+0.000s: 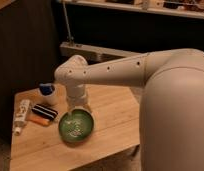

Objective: Push the ceramic bowl across the table

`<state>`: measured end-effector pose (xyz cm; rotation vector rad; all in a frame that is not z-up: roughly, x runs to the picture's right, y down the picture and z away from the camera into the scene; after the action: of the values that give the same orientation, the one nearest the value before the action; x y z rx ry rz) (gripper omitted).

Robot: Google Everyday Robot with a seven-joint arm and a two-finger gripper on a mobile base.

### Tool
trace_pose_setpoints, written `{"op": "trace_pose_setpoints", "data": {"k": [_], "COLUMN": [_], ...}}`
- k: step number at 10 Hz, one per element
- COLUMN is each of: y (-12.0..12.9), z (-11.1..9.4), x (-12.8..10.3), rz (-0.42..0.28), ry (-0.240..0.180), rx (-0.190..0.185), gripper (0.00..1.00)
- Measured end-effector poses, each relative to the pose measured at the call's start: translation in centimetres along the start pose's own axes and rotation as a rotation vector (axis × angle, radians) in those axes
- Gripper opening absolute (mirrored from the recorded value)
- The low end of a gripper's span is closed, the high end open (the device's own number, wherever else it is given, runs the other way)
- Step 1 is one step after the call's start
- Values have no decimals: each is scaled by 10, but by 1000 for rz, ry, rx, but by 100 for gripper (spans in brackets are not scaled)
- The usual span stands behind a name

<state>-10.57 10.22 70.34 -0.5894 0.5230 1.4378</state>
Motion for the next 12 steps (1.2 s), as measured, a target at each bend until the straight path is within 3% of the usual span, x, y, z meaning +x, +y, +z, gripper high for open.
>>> {"op": "trace_pose_setpoints", "data": {"k": [5,6,9,10,11,12], "y": [0,1,-13,-18,-20,-17], "z": [-2,-1,23,42,63,74], "x": [0,-1,-8,-10,-12,-14], "rz": [-5,-22,-78,-86,-98,-111], "ry": [-4,-16,-54,-55,-46,-36], "rx": [-2,-27,-285,-370,-397,-395], "gripper": [65,65,65,65,60,52]}}
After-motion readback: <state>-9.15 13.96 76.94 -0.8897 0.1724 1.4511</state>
